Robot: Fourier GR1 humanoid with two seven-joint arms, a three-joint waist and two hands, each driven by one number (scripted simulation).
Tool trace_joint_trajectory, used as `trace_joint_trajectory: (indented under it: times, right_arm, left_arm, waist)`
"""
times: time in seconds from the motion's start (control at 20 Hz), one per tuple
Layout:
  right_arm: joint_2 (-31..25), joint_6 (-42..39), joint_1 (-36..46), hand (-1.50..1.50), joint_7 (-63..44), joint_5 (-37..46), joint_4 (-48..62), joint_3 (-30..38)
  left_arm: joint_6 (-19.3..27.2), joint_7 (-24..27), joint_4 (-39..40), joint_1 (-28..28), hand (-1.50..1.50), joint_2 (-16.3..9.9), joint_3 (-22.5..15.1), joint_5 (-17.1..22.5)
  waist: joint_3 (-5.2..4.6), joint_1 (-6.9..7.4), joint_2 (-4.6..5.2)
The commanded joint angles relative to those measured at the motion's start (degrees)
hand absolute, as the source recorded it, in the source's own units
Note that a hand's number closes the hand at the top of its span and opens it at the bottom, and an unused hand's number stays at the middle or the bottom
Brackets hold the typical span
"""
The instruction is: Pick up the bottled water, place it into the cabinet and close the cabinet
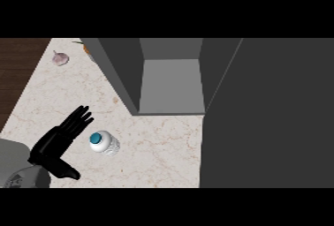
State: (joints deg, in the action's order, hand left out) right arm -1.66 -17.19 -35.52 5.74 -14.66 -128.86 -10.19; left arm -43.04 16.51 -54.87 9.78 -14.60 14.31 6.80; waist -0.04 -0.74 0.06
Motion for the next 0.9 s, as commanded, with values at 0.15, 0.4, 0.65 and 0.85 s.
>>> trace_joint_trajectory:
  times: [0.15,0.4,0.65,0.85]
  right_arm:
    - [-0.73,0.36,-0.39,-1.5,-2.16,-1.27,-1.73,0.0]
    - [-0.87,-1.97,0.49,-1.5,3.15,-1.7,3.98,1.91]
    - [-1.03,-1.31,-1.11,-1.5,1.67,-0.47,0.54,0.19]
    - [-0.24,-0.74,1.71,-1.5,2.03,-0.61,2.79,0.55]
  left_arm:
    - [0.02,10.93,17.92,6.64,-1.5,-0.65,-0.44,-5.13]
    - [1.15,15.86,28.61,11.34,-1.5,-0.26,-1.93,-8.5]
    - [0.6,20.1,32.8,13.76,-1.5,-0.71,-2.56,-9.38]
    - [1.06,21.08,36.19,15.38,-1.5,0.41,-2.84,-9.65]
  waist:
    - [-0.03,-0.07,0.08]
    - [-0.08,-0.68,0.31]
    - [-0.1,-0.65,0.26]
    - [-0.11,-0.6,0.36]
